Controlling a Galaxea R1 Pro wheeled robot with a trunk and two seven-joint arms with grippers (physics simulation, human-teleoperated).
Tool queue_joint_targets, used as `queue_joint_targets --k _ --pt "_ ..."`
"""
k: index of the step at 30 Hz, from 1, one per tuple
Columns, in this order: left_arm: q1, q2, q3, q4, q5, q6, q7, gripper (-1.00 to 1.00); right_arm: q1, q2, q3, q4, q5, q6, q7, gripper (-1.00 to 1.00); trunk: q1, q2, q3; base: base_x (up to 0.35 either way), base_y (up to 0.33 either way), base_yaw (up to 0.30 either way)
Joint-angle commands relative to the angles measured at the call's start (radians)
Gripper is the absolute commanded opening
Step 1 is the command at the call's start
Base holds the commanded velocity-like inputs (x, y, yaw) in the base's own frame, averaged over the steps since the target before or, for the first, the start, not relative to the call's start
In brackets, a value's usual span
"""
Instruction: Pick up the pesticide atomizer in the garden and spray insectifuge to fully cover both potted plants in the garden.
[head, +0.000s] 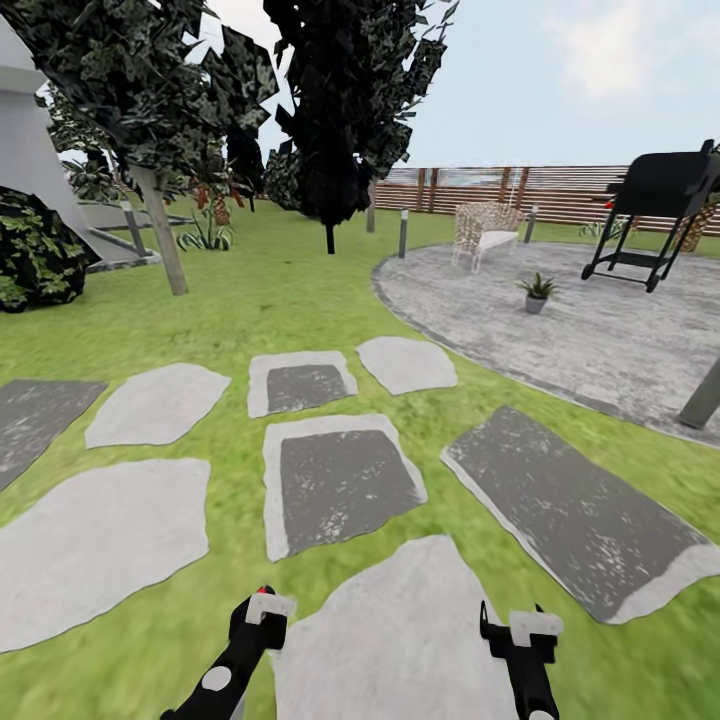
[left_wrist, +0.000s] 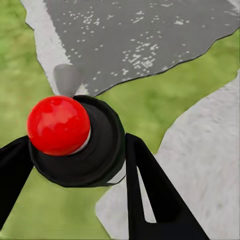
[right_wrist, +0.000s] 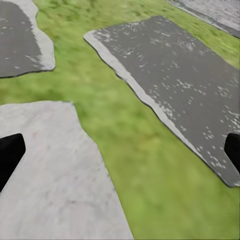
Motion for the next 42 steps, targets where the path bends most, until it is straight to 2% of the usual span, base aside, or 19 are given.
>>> queue_joint_targets --k 1,42 --pt "-0.001 -0.001 0.009 -0.001 -0.004 -0.003 -0.008 -1.0 -0.001 0.0 -0.005 0.001 0.011 -0.002 -0.004 1.0 0.0 0.0 -0.001 0.33 0.0 0.0" --pt "-0.001 -0.001 0.007 -0.001 -0.004 -0.003 -0.008 -1.0 -0.001 0.0 -0.005 0.001 0.011 -0.002 -0.004 1.0 0.0 0.0 -0.001 0.33 0.0 0.0"
